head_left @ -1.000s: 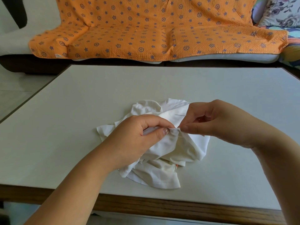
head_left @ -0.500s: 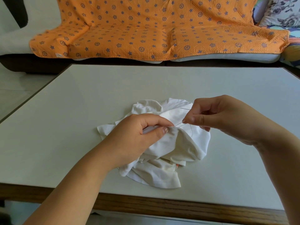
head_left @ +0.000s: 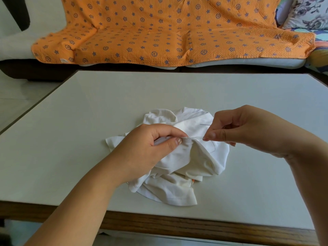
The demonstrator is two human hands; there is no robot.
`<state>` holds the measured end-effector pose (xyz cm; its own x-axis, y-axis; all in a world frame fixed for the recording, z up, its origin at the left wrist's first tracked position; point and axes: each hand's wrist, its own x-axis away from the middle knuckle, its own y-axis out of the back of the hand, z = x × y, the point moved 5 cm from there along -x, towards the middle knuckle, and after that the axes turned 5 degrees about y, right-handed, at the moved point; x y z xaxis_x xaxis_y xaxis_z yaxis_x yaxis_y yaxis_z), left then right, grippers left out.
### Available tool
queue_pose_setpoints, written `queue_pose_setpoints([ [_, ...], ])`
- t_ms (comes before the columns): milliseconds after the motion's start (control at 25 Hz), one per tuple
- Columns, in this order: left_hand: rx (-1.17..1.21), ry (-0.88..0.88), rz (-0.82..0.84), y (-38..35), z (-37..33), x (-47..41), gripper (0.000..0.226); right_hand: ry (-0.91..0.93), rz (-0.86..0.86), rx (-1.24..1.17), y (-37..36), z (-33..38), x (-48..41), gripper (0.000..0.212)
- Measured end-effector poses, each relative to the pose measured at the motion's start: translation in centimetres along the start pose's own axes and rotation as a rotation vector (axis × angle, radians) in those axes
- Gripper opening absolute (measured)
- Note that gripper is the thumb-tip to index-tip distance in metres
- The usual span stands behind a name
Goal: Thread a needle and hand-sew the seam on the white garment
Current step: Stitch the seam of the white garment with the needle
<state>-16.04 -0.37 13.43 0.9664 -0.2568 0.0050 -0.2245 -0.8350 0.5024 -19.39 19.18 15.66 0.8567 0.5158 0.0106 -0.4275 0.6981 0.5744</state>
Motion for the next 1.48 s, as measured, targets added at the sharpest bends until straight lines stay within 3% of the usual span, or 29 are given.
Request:
queue_pose_setpoints([
  [480,-0.001,0.015,-0.007,0.2,0.3,-0.1,0.019,-0.020,0.073,-0.007,-0.3,0.0,0.2,0.026],
  [600,-0.004,0.019,-0.009,0.2,0.3,0.0,0.019,-0.034,0.011,-0.016,0.2,0.0,0.2,0.021],
  [880,0.005,0.017,0.000,0.1,0.4,-0.1,0.020,-0.148,-0.342,0.234,2.1,-1.6,0.0,0.017],
  [1000,0.002,0.017,0.001,0.1,0.4,-0.1,0.019,-0.155,-0.414,0.324,2.5,-1.8,-0.2,0.027],
  [1280,0.003,0.013,0.009,0.1,0.3,-0.1,0.019,-0.143,-0.466,0.440,2.9,-2.8,-0.7,0.035],
  [1480,0.006,0.030,0.005,0.0,0.3,-0.1,0.018,-0.102,-0.382,0.494,1.6,-2.1,-0.9,0.040],
])
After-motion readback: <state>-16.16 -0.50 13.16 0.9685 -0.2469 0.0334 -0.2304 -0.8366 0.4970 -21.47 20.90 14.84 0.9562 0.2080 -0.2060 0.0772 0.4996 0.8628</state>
